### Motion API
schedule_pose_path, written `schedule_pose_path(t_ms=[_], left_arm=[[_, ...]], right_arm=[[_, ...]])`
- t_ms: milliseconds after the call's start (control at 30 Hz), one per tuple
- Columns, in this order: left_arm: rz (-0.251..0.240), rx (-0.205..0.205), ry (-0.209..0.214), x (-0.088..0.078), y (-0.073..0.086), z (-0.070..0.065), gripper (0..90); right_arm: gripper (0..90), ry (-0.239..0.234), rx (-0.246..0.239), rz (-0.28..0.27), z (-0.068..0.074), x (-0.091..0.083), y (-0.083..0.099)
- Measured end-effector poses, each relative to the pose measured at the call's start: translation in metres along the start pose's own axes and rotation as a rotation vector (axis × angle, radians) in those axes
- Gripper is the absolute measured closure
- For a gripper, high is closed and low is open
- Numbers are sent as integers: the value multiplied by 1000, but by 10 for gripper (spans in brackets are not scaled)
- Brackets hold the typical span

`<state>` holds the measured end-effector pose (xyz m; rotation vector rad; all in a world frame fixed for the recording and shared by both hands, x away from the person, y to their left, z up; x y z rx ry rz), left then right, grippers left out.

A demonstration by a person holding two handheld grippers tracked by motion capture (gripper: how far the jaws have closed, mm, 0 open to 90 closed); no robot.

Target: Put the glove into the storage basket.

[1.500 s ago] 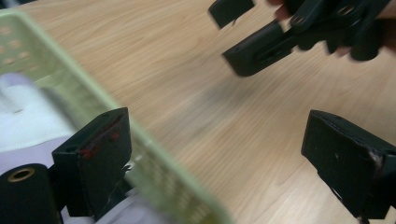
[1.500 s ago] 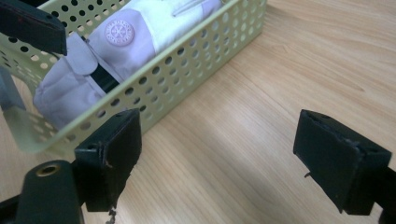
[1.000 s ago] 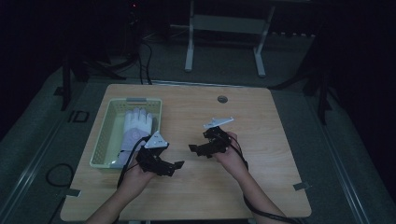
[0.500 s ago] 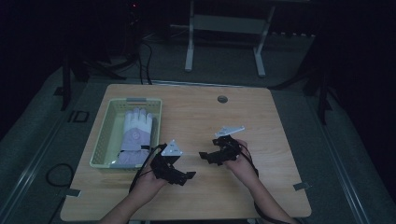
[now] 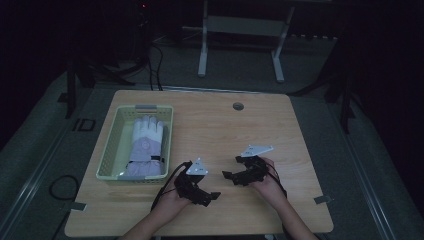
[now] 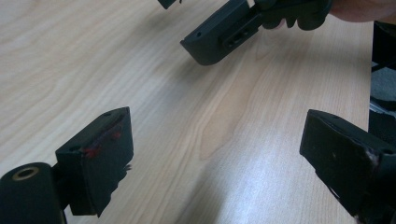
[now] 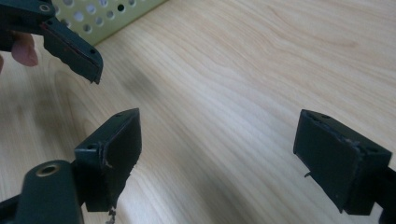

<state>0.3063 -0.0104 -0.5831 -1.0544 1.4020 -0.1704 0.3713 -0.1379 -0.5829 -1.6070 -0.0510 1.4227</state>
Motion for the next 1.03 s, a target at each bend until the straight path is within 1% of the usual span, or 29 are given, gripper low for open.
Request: schedule_pose_path(t_ms=[67,100,133,200,367,433,467,500,567,633,667,700,767,833,933,1033], left_arm=[[-2,2,7,4,0,-1,100],[3,7,20,6,1,-3,100],[13,11,23,8,2,-4,100],[26,25,23,13,3,-5,100],[21,44,27,21,6,-9,100],[29,54,19,23,7,-10,100],[29,54,19,23,7,-10,100],[28,50,30,26,9,-11,100],[20,48,37,28,10,-12,100],[22,45,45,30,12,-14,100],[22,47,45,31,13,-15,100],[22,53,35,32,14,-15,100],[6,62,20,31,15,-15,100],[-3,53,26,32,15,-15,100],[-20,38,31,31,16,-14,100],[-26,34,37,31,17,-14,100]], right_arm=[[152,3,-1,-5,-1,-2,3],[152,4,-2,-3,-2,-2,5],[153,8,1,-8,-3,-3,7],[152,7,5,-16,-5,-4,9],[152,10,3,-7,-7,-6,22],[153,0,20,-19,-7,-8,26],[153,-6,27,-26,-8,-9,29],[153,-4,29,-33,-8,-11,31],[153,3,21,-48,-10,-12,34],[153,15,20,-34,-13,-12,40],[153,17,15,-29,-14,-11,42],[152,18,15,-25,-15,-10,45],[152,28,16,-15,-17,-9,49],[152,42,19,-21,-19,-10,49],[152,41,26,-30,-20,-11,49],[153,47,28,-37,-21,-11,49]])
Point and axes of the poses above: each handheld gripper's, and its own axes: x roughly forward along the jaws, y roughly out of its underside, z roughly to its left, the point moved 8 cm from there along x, roughly forward along the jaws, and after that the axes turned 7 degrees about z, right-handed, at the moved point
